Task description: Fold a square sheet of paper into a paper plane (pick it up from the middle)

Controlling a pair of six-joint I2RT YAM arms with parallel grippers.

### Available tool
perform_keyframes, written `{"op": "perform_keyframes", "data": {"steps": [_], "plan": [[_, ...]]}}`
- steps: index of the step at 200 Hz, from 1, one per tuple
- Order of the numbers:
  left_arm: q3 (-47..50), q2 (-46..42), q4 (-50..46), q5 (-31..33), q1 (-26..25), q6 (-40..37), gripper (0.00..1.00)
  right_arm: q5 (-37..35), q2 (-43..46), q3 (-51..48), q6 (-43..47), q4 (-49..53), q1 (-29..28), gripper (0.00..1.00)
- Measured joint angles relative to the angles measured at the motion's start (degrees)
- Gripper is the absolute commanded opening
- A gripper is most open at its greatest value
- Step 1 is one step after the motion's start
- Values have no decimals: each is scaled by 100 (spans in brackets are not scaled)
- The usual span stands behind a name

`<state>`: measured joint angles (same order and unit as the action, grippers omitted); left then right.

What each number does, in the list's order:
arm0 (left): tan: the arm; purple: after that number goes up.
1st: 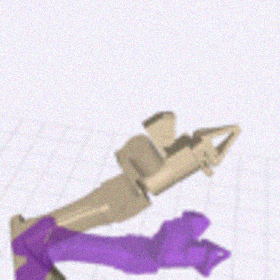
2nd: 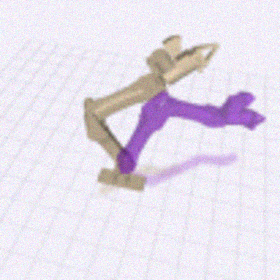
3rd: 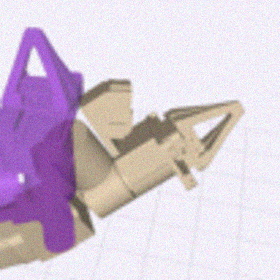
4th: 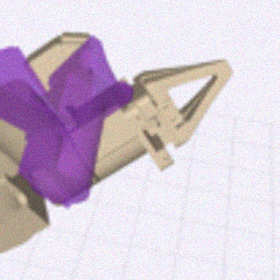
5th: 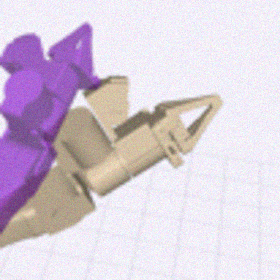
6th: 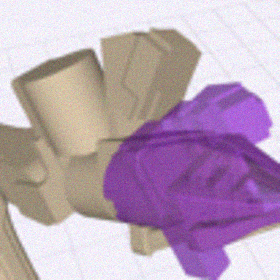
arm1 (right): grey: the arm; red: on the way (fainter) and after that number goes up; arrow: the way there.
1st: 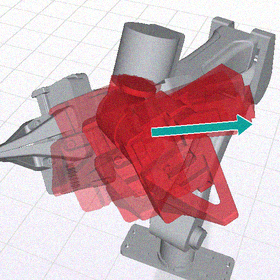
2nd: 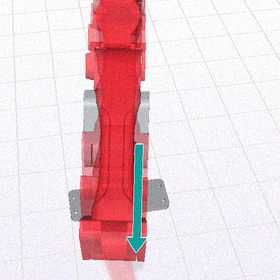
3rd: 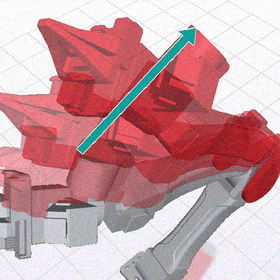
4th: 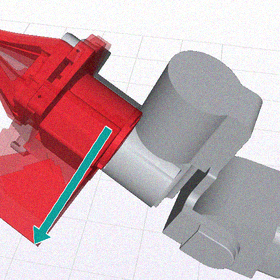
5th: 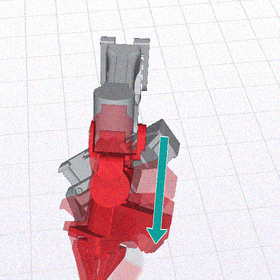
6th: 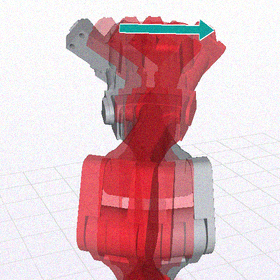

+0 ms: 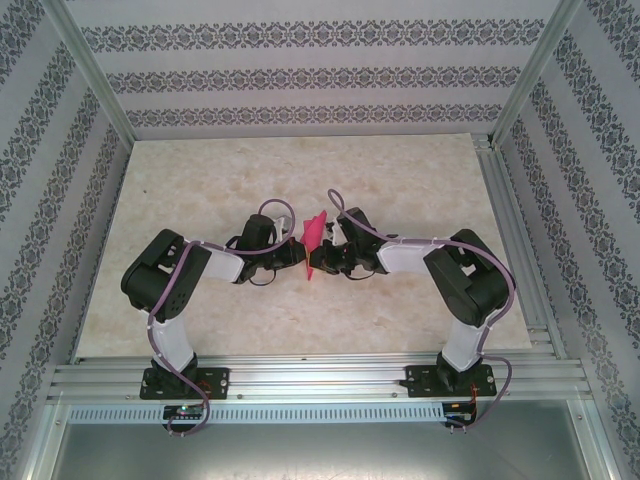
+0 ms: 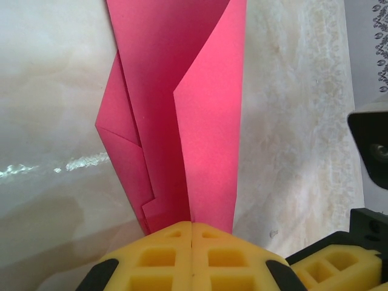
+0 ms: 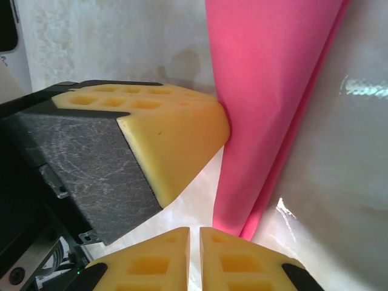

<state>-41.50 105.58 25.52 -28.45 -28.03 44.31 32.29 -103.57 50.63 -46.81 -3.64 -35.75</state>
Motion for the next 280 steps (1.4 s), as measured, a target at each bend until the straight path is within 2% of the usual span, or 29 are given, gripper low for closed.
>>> {"op": "perform_keyframes", "data": {"steps": [113,179,224,280], "plan": [[0,74,149,-59,-66,81,0,-221,-22,13,-17,79,-26,14],[144,33,240,136,-76,149,0,-284,70,-127,-31,-26,28,12],[302,-13,428,254,-109,275,0,-354,334,-170,57,232,330,13],[448,-229,514,520,-175,378,0,-348,334,-9,192,426,323,13]]}}
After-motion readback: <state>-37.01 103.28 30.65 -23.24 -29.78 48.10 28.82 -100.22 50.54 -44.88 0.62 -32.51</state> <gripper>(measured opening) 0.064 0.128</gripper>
